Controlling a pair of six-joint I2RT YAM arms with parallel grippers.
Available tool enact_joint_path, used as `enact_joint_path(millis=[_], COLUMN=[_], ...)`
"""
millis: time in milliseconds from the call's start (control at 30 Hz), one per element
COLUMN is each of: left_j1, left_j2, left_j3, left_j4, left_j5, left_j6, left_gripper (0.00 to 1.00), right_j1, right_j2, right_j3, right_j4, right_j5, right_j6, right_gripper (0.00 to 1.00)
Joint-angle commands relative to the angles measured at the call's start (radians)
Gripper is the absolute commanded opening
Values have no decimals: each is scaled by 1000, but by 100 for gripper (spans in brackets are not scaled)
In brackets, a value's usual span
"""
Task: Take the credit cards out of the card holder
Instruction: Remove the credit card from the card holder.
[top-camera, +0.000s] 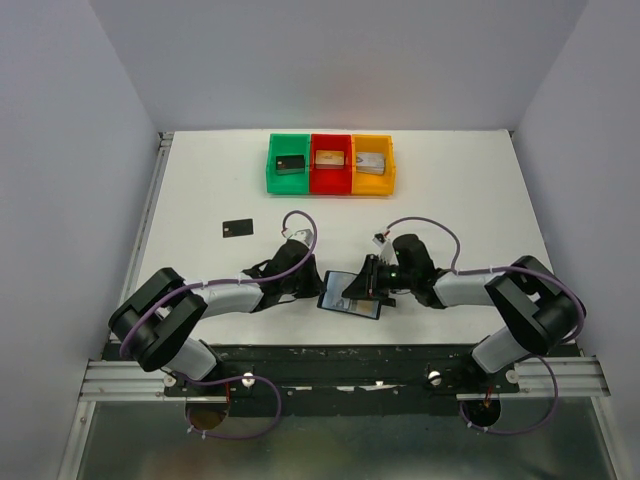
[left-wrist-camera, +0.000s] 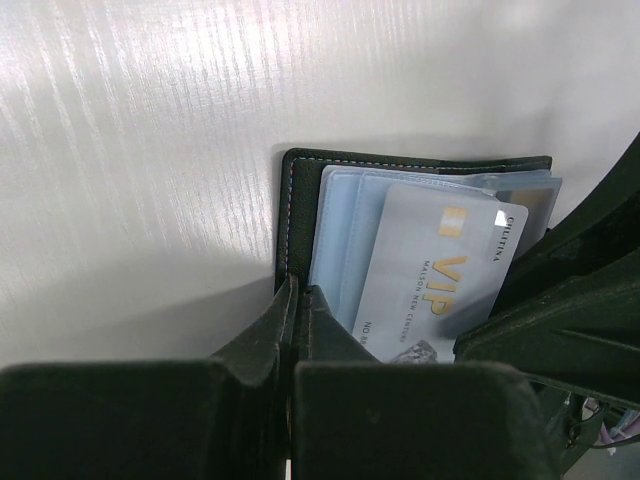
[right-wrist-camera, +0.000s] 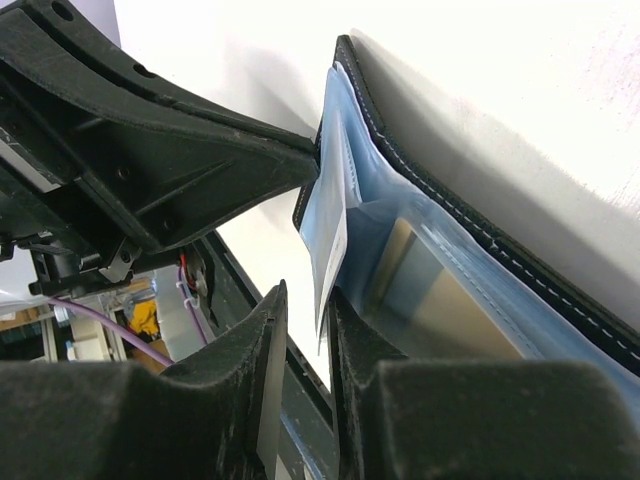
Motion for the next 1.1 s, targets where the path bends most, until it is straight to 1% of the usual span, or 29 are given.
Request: enact_joint_path(millis=[0, 733, 1000, 1067], left_j1=[5, 7, 8, 8], left_j2=[31, -15, -24, -27], left_j3=[-53, -71, -79, -82], left_j4=[-129, -147, -144, -143], left_j5=[-22, -42, -42, -40], left_j6=[5, -1, -6, -7], left_gripper=[0, 0, 0, 0], right_j1=[-7, -20, -22, -22], right_j2=[-37, -91, -95, -95], right_j3=[-1, -32, -33, -32], right_j4=[-29, -95, -101, -101], right_j5=[17, 66, 61, 61], right_j6=[-25, -57, -62, -60], right_gripper=[29, 24, 18, 14])
